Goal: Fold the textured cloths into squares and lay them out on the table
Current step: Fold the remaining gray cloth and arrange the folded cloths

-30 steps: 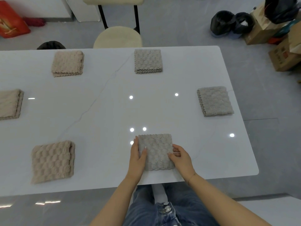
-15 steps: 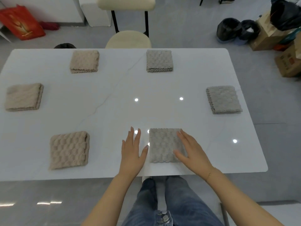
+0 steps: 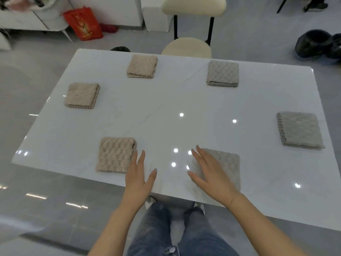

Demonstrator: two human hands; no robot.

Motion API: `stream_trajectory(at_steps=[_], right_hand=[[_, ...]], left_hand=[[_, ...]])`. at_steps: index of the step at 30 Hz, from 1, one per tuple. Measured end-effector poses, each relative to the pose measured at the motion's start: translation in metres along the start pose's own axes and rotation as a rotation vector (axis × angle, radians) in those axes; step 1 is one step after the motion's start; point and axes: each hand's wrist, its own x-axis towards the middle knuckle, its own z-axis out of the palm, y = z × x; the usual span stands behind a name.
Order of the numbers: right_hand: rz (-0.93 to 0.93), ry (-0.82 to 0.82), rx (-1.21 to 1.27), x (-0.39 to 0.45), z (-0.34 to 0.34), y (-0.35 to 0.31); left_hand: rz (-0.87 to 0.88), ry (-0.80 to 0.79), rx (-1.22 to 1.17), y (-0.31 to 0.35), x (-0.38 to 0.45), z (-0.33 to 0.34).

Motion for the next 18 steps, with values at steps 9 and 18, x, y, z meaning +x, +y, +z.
stream_trajectory(at_steps=[9,18], right_hand=[[0.098,-0.005,-0.047,0.057,0.066,-0.070],[0.376,0.138,0.109,0.096,0.148,-0.184]], left_hand=[[0.052,-0.171,-0.004,-0.072,0.084,-0.075],[0.347,-0.597,0.310,-0.121,0.182,-0.156]])
